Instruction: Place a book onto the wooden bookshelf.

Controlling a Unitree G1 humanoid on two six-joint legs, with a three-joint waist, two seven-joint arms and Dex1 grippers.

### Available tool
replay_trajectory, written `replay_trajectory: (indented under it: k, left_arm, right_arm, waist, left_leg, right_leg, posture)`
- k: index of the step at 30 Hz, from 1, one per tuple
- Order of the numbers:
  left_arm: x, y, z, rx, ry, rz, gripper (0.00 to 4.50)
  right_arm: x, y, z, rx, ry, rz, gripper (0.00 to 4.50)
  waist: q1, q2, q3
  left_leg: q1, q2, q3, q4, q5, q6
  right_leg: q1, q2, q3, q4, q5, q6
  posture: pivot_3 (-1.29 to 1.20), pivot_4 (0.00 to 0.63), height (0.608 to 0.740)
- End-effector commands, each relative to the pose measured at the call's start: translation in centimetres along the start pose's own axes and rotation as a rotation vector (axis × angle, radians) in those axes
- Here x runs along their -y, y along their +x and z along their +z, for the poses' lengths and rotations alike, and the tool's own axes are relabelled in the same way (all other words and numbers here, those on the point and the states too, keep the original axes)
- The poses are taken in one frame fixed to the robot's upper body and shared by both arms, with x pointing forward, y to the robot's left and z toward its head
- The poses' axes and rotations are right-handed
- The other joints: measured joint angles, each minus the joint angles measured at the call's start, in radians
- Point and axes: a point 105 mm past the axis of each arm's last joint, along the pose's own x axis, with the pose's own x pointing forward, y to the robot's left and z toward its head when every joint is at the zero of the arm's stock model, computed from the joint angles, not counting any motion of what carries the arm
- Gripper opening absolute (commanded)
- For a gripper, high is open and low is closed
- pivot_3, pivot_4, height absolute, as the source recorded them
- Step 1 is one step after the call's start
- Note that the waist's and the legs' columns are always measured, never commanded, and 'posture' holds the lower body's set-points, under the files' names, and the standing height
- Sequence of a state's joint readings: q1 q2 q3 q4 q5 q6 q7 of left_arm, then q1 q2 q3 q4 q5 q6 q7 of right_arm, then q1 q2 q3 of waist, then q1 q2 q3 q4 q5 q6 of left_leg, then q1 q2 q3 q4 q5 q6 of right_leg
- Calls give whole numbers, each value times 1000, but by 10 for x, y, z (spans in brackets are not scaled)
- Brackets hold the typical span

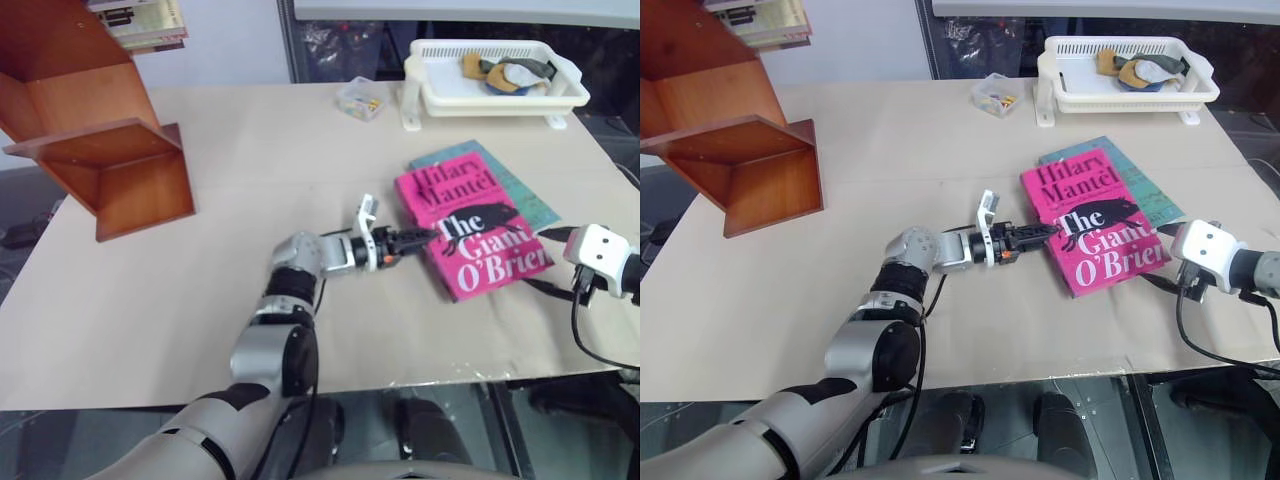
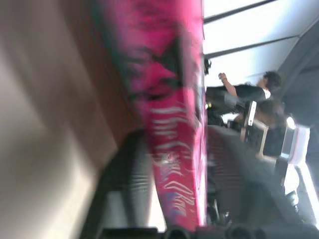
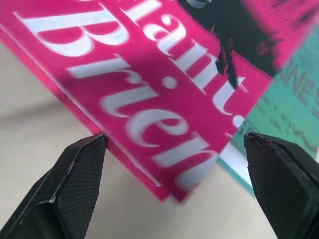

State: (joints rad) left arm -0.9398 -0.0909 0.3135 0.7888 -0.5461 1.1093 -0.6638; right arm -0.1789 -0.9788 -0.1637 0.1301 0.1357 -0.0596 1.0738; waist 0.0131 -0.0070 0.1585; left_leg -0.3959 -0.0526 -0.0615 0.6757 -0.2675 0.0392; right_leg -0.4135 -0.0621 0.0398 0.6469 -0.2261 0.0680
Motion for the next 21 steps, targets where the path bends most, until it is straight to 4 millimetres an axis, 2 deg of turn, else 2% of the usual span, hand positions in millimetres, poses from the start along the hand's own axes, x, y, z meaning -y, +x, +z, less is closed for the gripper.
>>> replay_trajectory:
  k: [1, 12, 21]
  left_arm:
    - [5, 3, 12, 58, 1, -19, 2383]
    - [-5, 3, 49, 293, -94, 7, 2383]
    - [8, 11, 48, 297, -104, -86, 2383]
  right_arm:
    - [7, -2, 9, 24, -41, -22, 4500]
    - [7, -4, 7, 16, -46, -23, 4500]
    - [7, -4, 7, 13, -47, -24, 4500]
  waist:
    - [-1, 0, 0]
    - [-3, 0, 0]
    - [-2, 0, 0]
  left_leg:
    - [0, 0, 0, 0, 0, 0]
    - [0, 0, 0, 0, 0, 0]
    - [0, 0, 0, 0, 0, 0]
  right_leg:
    - [0, 0, 0, 0, 0, 0]
    - [0, 0, 0, 0, 0, 0]
    - [0, 0, 0, 0, 0, 0]
  posture:
    - [0, 150, 740]
    - [0, 150, 740]
    - [0, 150, 740]
